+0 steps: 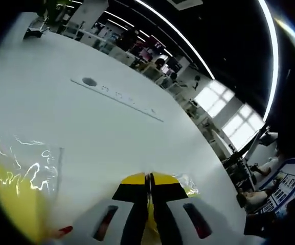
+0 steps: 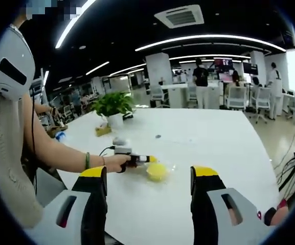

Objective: Compare the silicone blocks by pressing each to a similar depth, holding the contact briefly, and releasing to observe deformation and rebound differences across the visible hardness samples.

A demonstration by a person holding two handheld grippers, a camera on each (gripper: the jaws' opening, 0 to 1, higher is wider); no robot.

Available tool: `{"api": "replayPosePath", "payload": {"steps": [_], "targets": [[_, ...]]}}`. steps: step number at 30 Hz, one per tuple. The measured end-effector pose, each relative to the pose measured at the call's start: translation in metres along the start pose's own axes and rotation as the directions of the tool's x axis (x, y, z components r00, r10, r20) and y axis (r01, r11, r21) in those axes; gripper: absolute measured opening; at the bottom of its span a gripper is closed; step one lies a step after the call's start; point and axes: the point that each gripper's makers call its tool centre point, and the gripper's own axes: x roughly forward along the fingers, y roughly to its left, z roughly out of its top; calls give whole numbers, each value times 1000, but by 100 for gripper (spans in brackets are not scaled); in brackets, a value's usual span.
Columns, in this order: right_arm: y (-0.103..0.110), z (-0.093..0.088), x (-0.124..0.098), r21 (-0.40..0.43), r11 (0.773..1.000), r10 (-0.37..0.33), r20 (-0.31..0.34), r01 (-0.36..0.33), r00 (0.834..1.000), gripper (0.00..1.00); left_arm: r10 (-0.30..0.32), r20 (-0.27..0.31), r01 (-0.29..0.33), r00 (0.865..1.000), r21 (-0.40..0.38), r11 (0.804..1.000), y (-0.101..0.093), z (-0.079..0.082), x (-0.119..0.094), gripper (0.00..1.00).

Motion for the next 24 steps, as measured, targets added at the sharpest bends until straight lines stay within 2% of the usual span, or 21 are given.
{"api": "replayPosePath", "payload": {"steps": [2,6,12,20,24], "targets": [[1,1,0,0,1000,1,8,-1,1000,61,18,-11,-17,1000,33,999,2,1,-3,6],[4,-5,-1,-24,1000,0,-24,0,1000,61,20,-29,-18,999,71,997,1,3,-11,12],[7,-2,-6,-15,1000,4,6,-4,1000,61,26,-28,-23,999,124,992,-2,13,-25,21],[7,3,-17,-40,999,9,12,-8,1000,61,1,-19,3,1000,200,980,-23,24,-49,31],[8,2,-21,-38,999,10,15,-10,1000,61,-9,-10,11,1000,225,974,-34,29,-69,33]]}}
